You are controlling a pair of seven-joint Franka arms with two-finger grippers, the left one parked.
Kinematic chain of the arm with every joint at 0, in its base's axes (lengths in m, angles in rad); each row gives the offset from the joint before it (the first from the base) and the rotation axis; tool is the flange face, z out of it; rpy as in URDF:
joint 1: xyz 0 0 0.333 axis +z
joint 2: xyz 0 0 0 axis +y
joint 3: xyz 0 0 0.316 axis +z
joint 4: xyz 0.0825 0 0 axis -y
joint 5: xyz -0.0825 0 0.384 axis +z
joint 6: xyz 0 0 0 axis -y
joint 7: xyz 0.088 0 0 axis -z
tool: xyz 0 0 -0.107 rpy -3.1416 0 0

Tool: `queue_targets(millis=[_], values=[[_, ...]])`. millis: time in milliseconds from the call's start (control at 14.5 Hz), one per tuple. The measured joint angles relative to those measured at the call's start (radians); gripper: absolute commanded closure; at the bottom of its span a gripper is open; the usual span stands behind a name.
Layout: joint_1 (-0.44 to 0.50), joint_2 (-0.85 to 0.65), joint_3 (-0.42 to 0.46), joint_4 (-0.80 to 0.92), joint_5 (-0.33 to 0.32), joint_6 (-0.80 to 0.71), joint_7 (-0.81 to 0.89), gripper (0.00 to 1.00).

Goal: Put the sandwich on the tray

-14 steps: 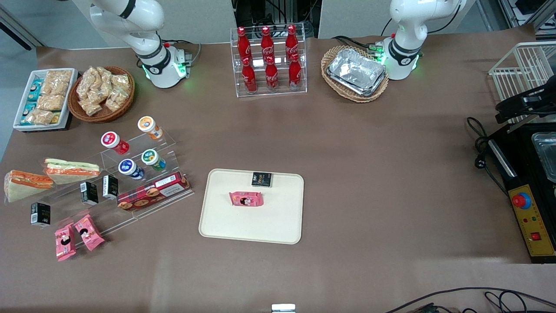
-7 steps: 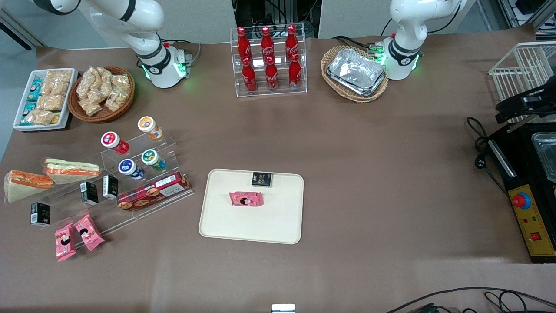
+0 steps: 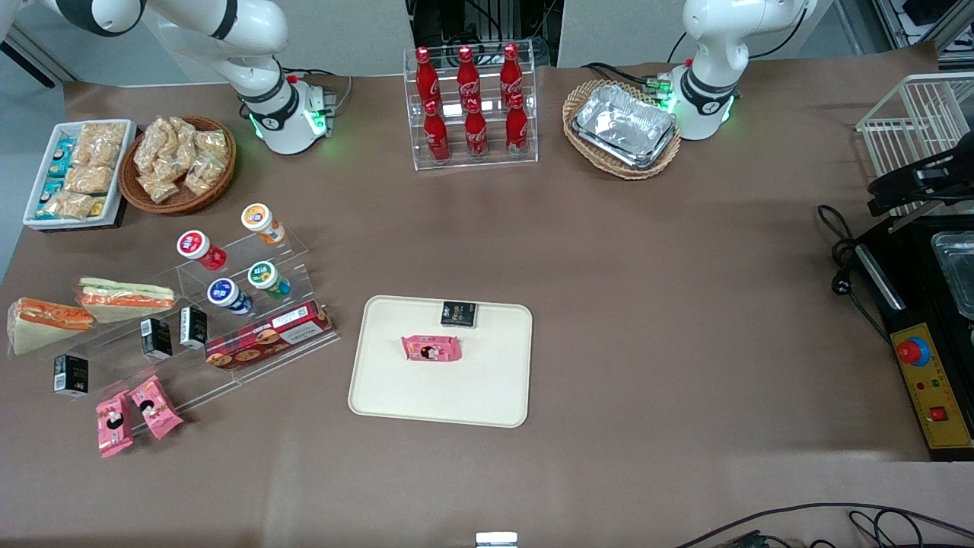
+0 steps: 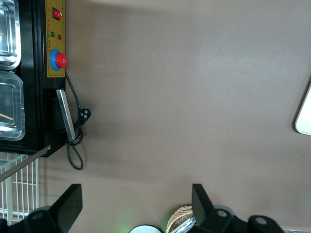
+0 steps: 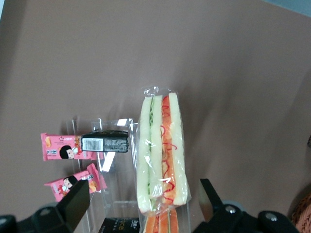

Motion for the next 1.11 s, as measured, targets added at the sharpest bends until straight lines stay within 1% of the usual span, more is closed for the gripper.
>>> queue_targets(millis=[138,415,899,1107], values=[[-0.002,0.001,-0.001,-0.028,0.013,0.017,-0.030,0.00],[-0.005,0.004,-0.002,-0.101,0.015,0.094,-0.083,0.00],[-0.005,0.010,-0.001,-0.126,0.017,0.140,-0.092,0.00],[-0.005,0.010,0.000,-0.150,0.072,0.143,-0.097,0.01]])
